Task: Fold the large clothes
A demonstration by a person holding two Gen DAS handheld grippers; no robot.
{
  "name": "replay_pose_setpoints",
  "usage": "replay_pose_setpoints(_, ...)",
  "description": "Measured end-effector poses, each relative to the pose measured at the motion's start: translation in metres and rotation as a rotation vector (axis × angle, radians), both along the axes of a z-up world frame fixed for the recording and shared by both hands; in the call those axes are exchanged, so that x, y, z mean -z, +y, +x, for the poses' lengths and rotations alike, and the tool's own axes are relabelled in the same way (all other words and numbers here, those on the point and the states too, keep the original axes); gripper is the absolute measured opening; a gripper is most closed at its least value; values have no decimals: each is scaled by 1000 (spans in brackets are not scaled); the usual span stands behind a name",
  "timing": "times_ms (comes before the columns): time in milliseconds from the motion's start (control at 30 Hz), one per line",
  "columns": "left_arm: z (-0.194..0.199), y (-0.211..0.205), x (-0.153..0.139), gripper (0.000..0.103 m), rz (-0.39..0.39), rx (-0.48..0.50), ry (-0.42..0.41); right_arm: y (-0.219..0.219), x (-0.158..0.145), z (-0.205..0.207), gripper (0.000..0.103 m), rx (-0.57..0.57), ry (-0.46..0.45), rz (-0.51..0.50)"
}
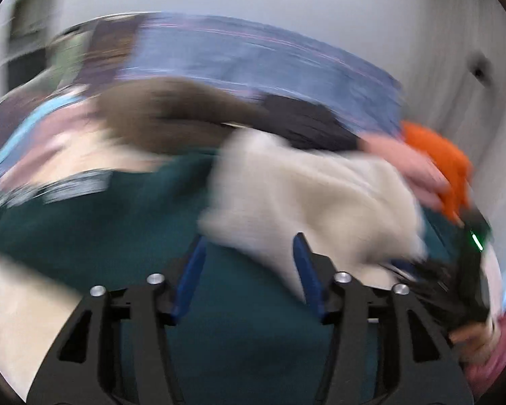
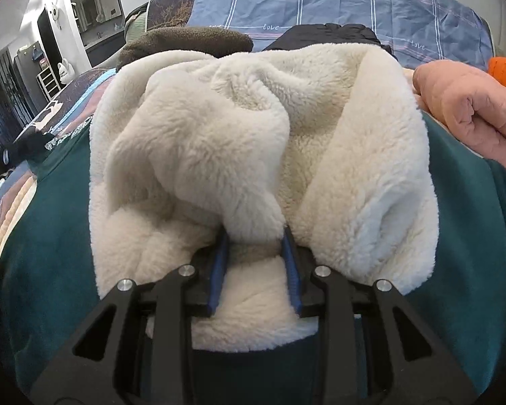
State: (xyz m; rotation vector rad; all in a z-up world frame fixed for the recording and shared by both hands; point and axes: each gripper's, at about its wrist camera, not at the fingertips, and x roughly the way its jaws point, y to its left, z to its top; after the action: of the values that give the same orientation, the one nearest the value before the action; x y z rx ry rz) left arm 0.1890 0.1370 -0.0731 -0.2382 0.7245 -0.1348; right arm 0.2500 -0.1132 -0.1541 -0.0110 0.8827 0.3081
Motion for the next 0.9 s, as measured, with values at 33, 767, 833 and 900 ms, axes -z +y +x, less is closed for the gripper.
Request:
replay_pose_setpoints(33, 1, 24, 2, 56, -18, -67, 19, 0, 0, -2, 32, 0, -7, -3)
replay_pose_setpoints(767, 49, 353, 86, 10, -300, -916, 130, 4, 2, -17, 32, 16, -31, -8)
replay_pose_setpoints(833, 56, 333, 62, 9, -206, -851, 70, 4, 2, -17, 32, 18, -34, -10)
replay_pose_setpoints(900, 66, 294, 26, 8, -126, -729, -3, 4, 2, -17, 32, 18, -34, -12)
